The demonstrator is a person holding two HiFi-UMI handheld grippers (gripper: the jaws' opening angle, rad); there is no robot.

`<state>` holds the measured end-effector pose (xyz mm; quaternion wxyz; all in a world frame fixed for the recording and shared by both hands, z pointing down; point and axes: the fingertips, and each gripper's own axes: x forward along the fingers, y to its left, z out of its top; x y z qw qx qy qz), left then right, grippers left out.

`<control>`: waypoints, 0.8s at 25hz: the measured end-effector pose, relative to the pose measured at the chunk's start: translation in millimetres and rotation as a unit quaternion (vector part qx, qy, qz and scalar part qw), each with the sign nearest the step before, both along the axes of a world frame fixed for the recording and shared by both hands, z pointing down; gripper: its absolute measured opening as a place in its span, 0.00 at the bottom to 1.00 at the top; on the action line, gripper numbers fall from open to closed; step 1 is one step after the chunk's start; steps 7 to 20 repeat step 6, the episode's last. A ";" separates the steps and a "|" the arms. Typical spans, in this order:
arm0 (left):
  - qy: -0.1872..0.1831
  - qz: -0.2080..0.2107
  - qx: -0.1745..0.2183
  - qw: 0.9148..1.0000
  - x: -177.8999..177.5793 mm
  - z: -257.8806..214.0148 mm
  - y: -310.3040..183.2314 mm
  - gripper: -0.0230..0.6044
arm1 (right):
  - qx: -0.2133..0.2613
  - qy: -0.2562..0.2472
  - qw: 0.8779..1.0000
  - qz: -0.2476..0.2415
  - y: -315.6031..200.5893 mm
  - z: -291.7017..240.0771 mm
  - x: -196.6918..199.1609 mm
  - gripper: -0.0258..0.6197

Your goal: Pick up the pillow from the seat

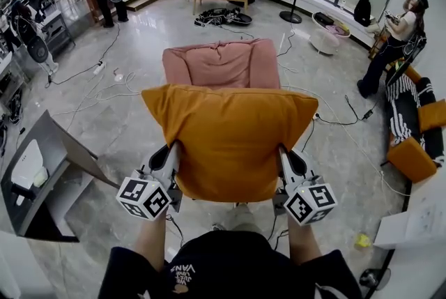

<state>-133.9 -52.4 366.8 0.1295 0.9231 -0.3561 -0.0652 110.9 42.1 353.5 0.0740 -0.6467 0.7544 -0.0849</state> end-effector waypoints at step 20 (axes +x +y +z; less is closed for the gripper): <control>0.004 -0.003 0.000 1.000 -1.0 -0.2 -7.4 0.08 | -0.001 0.002 1.000 -0.004 -7.4 2.0 -1.0 0.06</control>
